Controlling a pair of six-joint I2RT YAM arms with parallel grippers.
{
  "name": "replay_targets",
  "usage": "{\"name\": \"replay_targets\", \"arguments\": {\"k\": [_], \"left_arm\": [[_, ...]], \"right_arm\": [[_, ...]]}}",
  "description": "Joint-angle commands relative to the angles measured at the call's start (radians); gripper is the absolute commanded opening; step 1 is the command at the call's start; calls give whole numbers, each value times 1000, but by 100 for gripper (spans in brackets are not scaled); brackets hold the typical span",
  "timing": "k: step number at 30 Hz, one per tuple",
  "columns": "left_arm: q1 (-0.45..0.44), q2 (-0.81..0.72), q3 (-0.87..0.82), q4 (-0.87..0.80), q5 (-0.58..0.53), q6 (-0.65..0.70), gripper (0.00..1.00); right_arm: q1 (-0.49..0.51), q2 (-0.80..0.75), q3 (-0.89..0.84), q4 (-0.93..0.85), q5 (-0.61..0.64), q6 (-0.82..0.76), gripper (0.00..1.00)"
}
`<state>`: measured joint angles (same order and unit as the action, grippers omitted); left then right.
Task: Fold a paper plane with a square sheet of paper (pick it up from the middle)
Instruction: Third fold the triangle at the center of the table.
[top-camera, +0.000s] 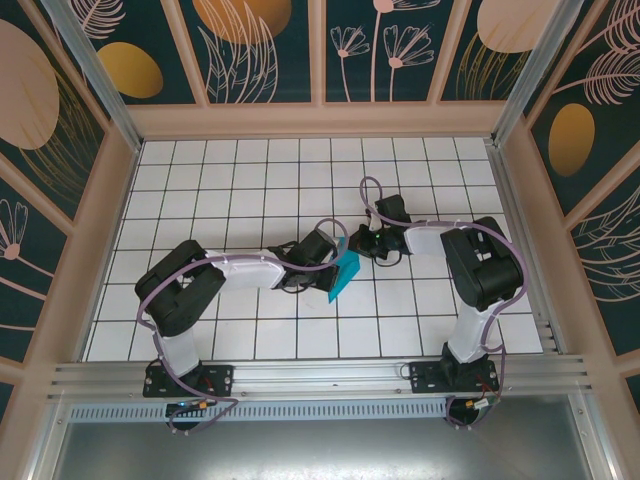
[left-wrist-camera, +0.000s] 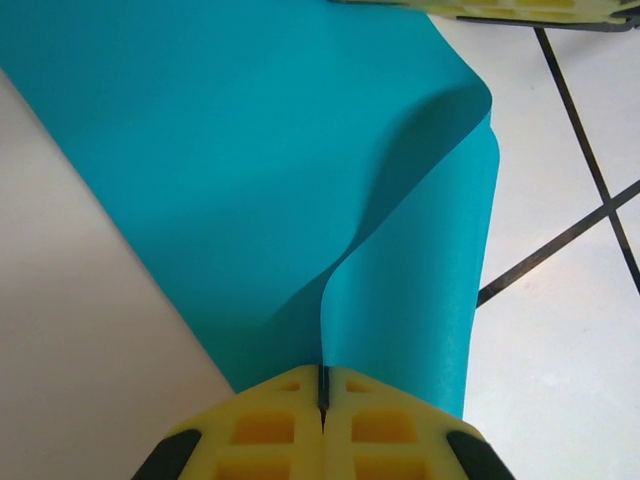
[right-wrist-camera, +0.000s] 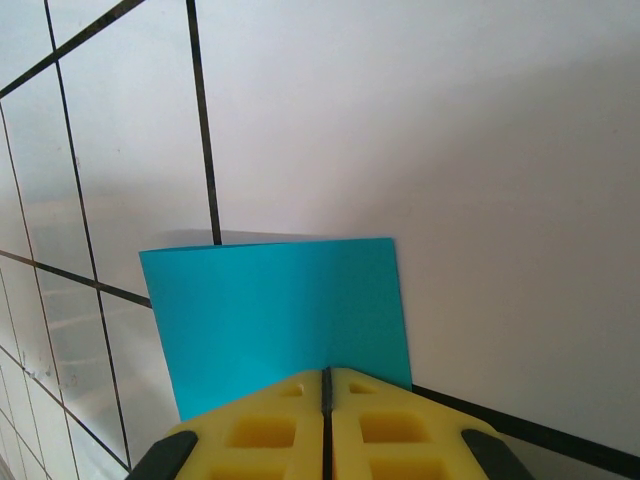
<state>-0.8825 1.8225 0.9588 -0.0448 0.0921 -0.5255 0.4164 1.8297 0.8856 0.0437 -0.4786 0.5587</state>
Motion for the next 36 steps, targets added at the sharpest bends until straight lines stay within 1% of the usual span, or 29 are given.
{"name": "replay_targets", "arguments": {"k": [1,9,17,26,30,36], "left_arm": [[4,5,1,10,-24,-5,5],[4,20,8,-7,-49,10,5],[4,5,8,32,-21,22,6],[4,-7,0,27,-44,28,6],[4,-19,-12,30,-79,15,5],[4,4,-3,26,-44,26,5]], "right_arm": [[9,38,-11,-65,70,-2,11],[12,40,-12,-63,71,0,11],[14,43,-17,-59,71,3,11],[13,43,-18,-62,75,1,10],[13,45,-16,-62,75,1,10],[13,45,-13,-68,75,1,10]]}}
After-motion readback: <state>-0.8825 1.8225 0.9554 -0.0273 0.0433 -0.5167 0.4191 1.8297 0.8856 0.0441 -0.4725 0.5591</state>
